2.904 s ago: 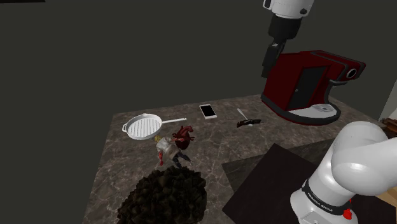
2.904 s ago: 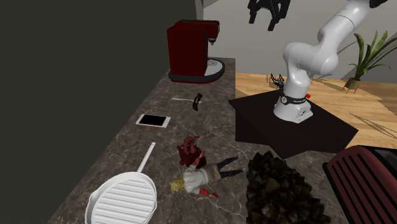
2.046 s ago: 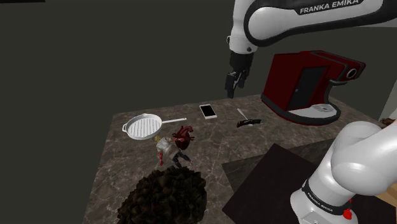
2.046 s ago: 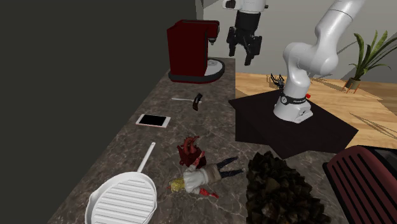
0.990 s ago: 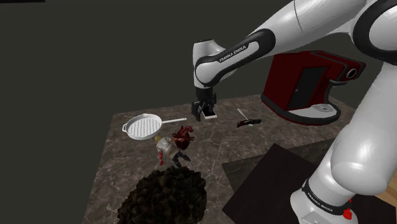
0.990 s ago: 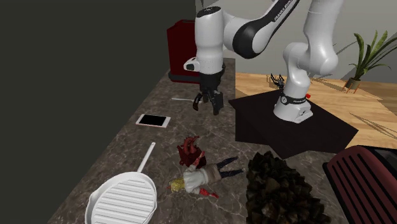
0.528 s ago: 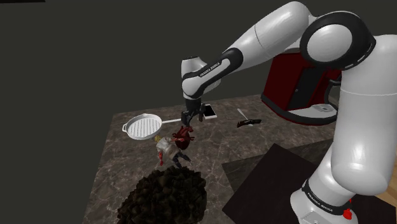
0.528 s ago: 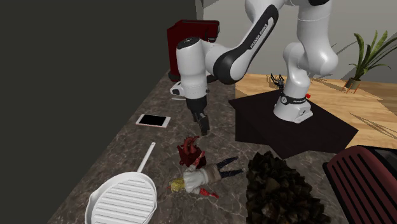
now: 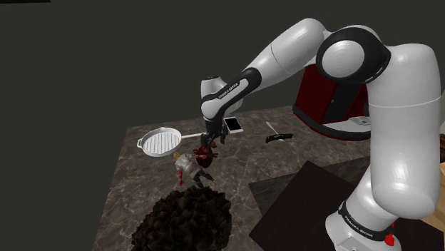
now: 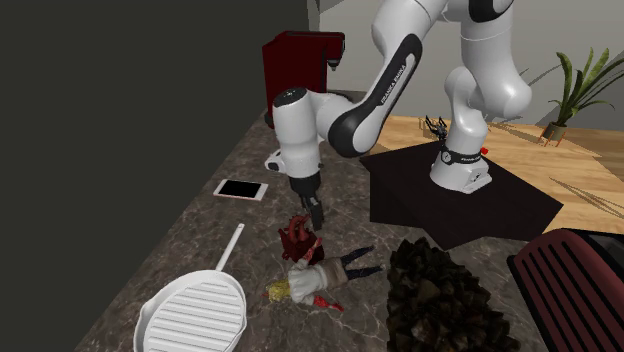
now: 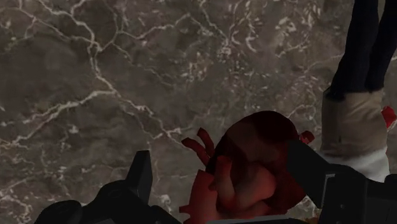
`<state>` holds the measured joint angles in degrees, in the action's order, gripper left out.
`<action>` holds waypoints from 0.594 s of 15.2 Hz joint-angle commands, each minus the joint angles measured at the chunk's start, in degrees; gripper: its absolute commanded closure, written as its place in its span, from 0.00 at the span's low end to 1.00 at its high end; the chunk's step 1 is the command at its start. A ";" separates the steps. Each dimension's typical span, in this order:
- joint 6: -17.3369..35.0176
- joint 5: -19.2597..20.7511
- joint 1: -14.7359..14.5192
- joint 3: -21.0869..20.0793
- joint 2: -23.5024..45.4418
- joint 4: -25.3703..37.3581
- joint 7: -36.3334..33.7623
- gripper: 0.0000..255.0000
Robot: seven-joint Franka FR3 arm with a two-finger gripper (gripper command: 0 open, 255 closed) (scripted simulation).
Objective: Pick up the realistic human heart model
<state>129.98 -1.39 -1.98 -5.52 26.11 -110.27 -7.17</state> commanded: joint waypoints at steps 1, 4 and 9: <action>0.78 0.07 -0.04 0.05 0.94 0.19 0.00 0.00; 0.76 0.07 -0.04 0.05 0.92 0.18 0.00 1.00; 0.79 0.07 -0.05 0.04 0.92 0.15 -0.01 1.00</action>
<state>130.76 -1.31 -2.01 -5.46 27.00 -110.12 -7.18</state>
